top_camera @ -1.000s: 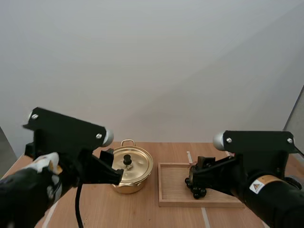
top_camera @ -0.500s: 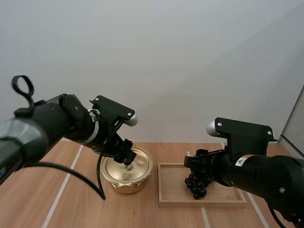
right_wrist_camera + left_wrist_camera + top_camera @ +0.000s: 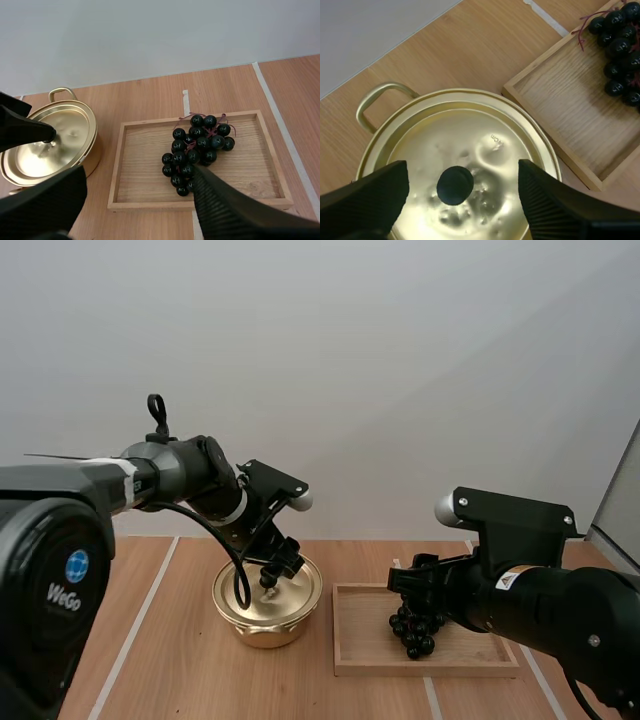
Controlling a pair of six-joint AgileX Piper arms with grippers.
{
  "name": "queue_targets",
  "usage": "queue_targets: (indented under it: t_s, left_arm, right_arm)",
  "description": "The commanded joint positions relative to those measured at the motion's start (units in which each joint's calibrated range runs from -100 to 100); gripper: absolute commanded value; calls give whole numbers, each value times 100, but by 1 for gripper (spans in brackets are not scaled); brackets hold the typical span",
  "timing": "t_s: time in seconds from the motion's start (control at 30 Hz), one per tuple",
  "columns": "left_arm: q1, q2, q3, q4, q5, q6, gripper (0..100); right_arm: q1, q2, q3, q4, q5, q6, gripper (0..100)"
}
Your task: Open the lid, put the grape in the pot, and close it
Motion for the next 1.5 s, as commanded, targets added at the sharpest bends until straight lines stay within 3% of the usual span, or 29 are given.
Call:
queue_targets:
  t_s: [0.0, 0.5, 0.63, 0.73, 0.93, 1.0, 1.03, 1.07, 1.2, 1.47]
  left_arm:
    - [-22, 260, -124, 87, -89, 18, 100]
    - [-22, 509, -140, 310, -405, 9, 98]
    - [-22, 509, -140, 310, -264, 9, 51]
    - [-22, 512, -140, 310, -139, 9, 30]
    - [-22, 766, -140, 361, 85, 9, 24]
    - [-22, 807, -140, 355, 157, 9, 14]
    - [-22, 796, -140, 355, 195, -1, 2]
    - [-22, 751, -140, 364, 195, -13, 0]
    - [-22, 474, -153, 364, 195, -32, 0]
    - [-22, -1179, -299, 473, 263, -32, 0]
  right_arm:
    - [-16, -19, -42, -14, -34, 39, 100]
    - [-16, -19, -42, -14, -34, 39, 100]
    - [-16, -19, -42, -14, -34, 39, 100]
    - [-16, -19, -42, -14, -34, 39, 100]
    - [-16, -19, -42, -14, -34, 39, 100]
    - [-16, -19, -42, -14, -34, 39, 100]
    - [-16, -19, -42, -14, -34, 39, 100]
    - [-16, -19, -42, -14, -34, 39, 100]
    - [-16, -19, -42, -14, -34, 39, 100]
    - [-16, -19, -42, -14, -34, 39, 100]
